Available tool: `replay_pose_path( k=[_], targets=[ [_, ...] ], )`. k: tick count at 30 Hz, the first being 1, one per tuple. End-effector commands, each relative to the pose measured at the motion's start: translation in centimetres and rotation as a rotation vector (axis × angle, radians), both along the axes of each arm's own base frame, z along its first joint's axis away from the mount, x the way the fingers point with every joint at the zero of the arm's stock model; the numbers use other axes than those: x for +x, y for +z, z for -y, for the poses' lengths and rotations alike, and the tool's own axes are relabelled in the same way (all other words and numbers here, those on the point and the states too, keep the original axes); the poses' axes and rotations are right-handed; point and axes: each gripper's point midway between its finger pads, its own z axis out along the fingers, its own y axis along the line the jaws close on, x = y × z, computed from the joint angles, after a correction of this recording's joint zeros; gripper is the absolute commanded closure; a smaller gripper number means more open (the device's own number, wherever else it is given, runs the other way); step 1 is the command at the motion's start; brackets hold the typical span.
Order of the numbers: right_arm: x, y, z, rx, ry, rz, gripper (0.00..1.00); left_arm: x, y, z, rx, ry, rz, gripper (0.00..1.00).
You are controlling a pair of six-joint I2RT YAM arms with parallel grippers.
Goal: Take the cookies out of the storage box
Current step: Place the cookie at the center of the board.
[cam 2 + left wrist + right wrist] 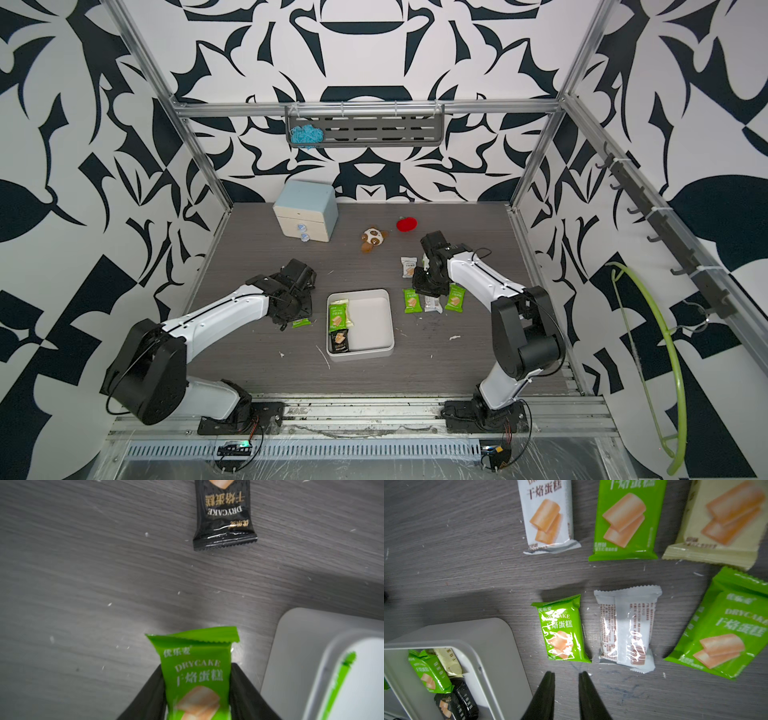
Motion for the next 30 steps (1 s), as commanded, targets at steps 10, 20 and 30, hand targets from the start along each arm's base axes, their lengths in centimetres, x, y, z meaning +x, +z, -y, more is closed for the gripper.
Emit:
replay_pose_path(
  k=[10, 20, 30],
  targets=[
    [-0.7, 1.1, 1.2, -0.055, 0.005, 0.026, 0.74, 2.8, -2.9, 1.3, -0.027, -0.076, -0.029, 0.48],
    [-1.3, 1.5, 1.6, -0.068, 0.004, 0.038, 0.73, 3.0, -2.7, 1.5, -0.028, -0.075, -0.042, 0.35],
    [-2.2, 1.6, 1.7, -0.047, 0.014, 0.057, 0.73, 2.7, 4.2, 2.4, -0.062, -0.005, 0.084, 0.27]
  ],
)
